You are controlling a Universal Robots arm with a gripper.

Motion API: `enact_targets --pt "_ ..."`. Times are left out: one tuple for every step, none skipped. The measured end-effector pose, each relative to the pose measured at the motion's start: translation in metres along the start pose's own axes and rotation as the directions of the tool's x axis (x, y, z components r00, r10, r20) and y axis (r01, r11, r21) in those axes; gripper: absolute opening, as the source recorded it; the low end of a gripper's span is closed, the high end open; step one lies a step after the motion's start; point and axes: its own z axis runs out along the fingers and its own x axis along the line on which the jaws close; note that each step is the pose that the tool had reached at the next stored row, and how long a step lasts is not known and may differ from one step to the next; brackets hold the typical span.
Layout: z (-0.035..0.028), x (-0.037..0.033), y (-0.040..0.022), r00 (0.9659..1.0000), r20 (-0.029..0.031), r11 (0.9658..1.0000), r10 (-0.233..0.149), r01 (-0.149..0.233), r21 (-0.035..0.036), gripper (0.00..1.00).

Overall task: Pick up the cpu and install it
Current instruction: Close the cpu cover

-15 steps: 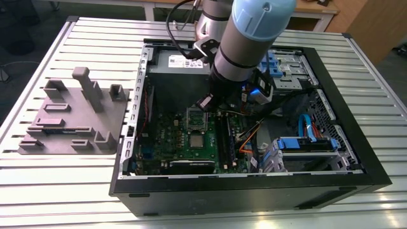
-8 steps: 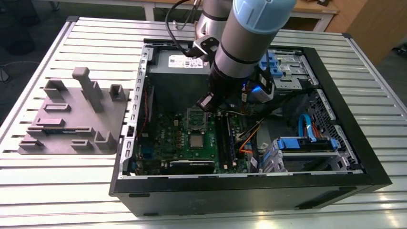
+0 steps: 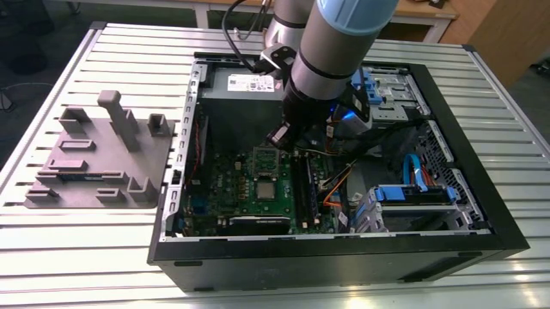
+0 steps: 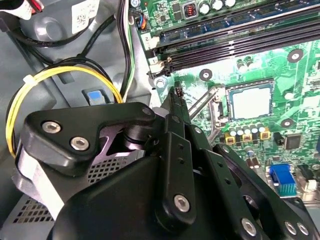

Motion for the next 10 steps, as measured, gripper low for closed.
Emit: enact_targets --pt "-0.0006 0.0000 0.0001 1.0000 -0.0021 1.0000 -0.005 0.005 0.0012 0.10" --pt "-0.0011 0.0000 0.0002 0.9999 -0.0040 0.9999 -0.012 0.012 0.0018 0.10" --pt "-0.0013 0.0001 0.0003 0.9997 -0.0056 0.9998 -0.022 0.022 0.0017 0.10" --pt "-0.0015 0.0001 0.0003 0.9995 -0.0072 0.9995 -0.032 0.032 0.0016 0.10" --pt "-0.0017 0.0000 0.0004 0.9991 -0.0089 0.9991 -0.041 0.041 0.0014 0.10" --pt "-0.0020 0.0000 0.0004 0.9987 -0.0103 0.9988 -0.049 0.049 0.0013 0.10" --pt "-0.0024 0.0000 0.0005 0.9985 -0.0110 0.9985 -0.054 0.055 0.0011 0.10" --pt "-0.0029 0.0000 0.0006 0.9983 -0.0115 0.9984 -0.057 0.057 0.0011 0.10" --pt "-0.0036 0.0000 0.0007 0.9982 -0.0117 0.9983 -0.059 0.059 0.0010 0.10" --pt "-0.0045 -0.0001 0.0008 0.9981 -0.0119 0.9982 -0.061 0.061 0.0009 0.10"
